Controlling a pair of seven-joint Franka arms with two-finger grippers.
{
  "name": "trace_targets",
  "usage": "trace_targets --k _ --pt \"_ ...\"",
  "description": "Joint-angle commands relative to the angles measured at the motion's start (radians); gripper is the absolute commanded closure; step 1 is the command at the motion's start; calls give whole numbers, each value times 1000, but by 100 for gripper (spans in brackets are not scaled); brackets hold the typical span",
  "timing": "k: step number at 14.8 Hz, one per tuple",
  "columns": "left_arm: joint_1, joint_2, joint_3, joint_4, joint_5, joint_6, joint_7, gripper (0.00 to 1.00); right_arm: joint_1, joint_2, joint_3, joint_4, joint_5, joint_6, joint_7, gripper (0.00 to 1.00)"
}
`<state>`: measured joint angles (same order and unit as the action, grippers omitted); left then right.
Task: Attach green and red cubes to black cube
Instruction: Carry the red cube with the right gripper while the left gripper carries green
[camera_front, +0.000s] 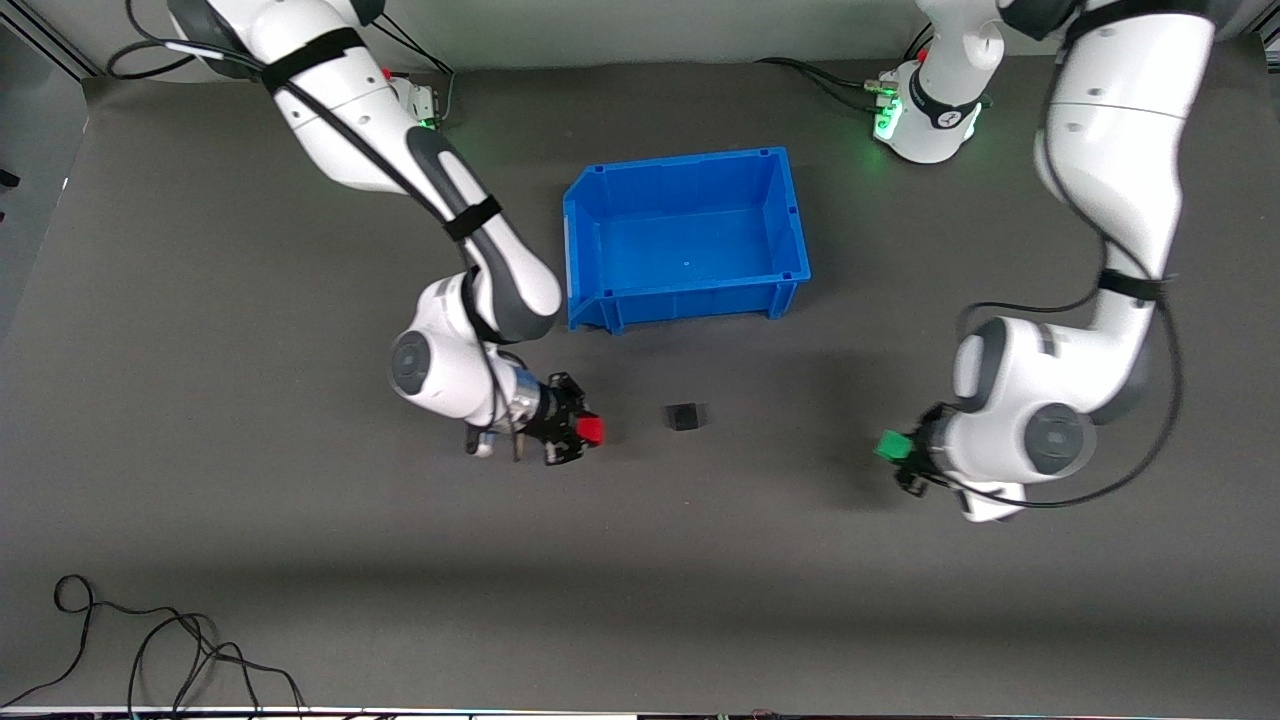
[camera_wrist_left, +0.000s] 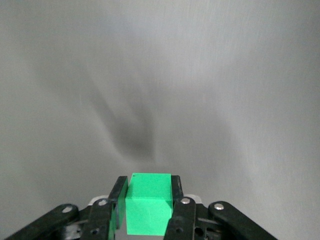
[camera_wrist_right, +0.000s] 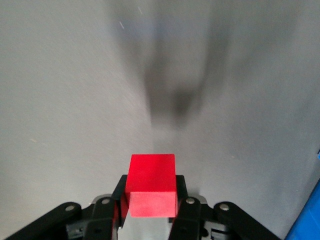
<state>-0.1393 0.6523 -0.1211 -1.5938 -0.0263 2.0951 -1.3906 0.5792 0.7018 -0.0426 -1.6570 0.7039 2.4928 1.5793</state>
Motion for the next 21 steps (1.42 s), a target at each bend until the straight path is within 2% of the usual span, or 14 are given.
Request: trace_targets --k 1,6,12,21 --pt "-97 -3 20 -21 5 5 -228 100 48 39 -13 43 0 6 11 100" --pt "-187 0 18 -29 -9 98 -514 100 99 100 -13 120 -20 15 14 100" --pt "-287 24 8 -52 -52 256 -679 100 122 137 -13 140 -49 17 5 100" --pt "-359 66 9 -52 -50 339 -801 100 137 162 -13 160 -90 20 4 100"
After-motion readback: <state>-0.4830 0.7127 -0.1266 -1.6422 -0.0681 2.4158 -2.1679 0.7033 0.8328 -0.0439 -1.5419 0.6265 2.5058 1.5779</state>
